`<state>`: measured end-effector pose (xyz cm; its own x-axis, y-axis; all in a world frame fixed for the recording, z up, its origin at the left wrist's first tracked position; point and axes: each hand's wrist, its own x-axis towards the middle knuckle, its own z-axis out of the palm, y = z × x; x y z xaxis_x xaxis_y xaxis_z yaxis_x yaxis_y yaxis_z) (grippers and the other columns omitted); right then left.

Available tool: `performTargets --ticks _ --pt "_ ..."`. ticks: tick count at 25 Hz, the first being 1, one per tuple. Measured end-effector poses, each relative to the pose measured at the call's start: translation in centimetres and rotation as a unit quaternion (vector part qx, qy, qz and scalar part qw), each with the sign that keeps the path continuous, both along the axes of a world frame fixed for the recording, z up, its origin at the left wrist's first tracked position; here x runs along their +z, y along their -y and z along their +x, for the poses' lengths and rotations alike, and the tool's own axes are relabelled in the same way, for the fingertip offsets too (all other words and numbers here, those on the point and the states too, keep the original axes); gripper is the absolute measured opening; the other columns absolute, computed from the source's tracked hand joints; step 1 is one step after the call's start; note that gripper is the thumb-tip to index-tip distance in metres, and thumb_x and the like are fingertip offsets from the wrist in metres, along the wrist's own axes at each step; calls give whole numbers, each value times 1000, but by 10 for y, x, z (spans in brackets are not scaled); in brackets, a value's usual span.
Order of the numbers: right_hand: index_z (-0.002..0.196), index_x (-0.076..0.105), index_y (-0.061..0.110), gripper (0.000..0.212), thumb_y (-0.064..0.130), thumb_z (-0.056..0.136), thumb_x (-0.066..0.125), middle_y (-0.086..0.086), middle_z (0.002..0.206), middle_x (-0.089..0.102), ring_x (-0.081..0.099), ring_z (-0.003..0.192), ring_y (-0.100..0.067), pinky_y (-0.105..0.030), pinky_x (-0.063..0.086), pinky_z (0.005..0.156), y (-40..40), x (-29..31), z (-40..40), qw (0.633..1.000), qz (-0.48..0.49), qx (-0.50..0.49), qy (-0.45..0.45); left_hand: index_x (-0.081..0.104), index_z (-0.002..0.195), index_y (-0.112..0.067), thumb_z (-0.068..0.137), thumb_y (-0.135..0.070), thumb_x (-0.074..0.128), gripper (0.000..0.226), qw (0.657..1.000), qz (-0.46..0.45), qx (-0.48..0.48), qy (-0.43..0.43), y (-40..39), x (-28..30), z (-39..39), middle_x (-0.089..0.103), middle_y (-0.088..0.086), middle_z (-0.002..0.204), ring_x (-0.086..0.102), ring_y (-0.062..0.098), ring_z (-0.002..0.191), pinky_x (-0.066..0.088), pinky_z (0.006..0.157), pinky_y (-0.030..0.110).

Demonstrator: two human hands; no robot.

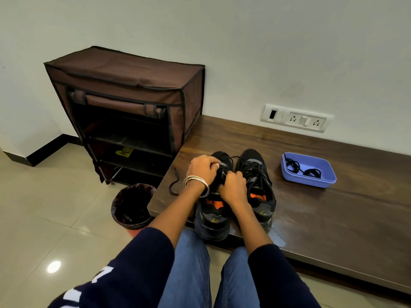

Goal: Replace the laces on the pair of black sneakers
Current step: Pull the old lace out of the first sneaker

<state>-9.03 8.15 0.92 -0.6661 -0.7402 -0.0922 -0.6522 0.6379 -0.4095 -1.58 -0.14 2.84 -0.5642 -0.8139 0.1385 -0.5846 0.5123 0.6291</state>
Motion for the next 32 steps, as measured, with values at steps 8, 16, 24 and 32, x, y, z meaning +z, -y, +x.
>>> performTargets --ticks 8,16,24,32 --pt "119 56 -1 31 16 94 51 -21 125 53 46 116 -38 -41 40 95 4 -23 7 994 -93 -47 -20 69 106 -13 89 -18 63 18 977 -92 3 194 -2 -4 -31 63 11 111 61 33 102 53 80 40" --pt "115 56 -3 27 3 89 49 -20 115 60 57 108 -35 -37 46 84 0 -17 12 986 -132 -86 44 63 106 -6 94 -29 50 29 986 11 158 59 4 -26 -23 65 17 105 63 40 97 51 76 40" --pt "110 59 0 21 5 89 59 -16 107 66 63 102 -32 -39 54 84 -2 -13 13 988 -110 -90 53 70 99 -23 88 -30 58 18 997 -6 49 -52 17 -3 -15 67 5 101 62 27 95 52 82 38" --pt "105 58 -1 19 -3 87 50 -20 103 66 64 97 -37 -43 54 80 -4 -14 14 983 -132 -105 68 57 114 -7 95 -16 53 22 951 -169 -66 251 -8 8 -31 56 14 119 55 37 111 48 83 44"
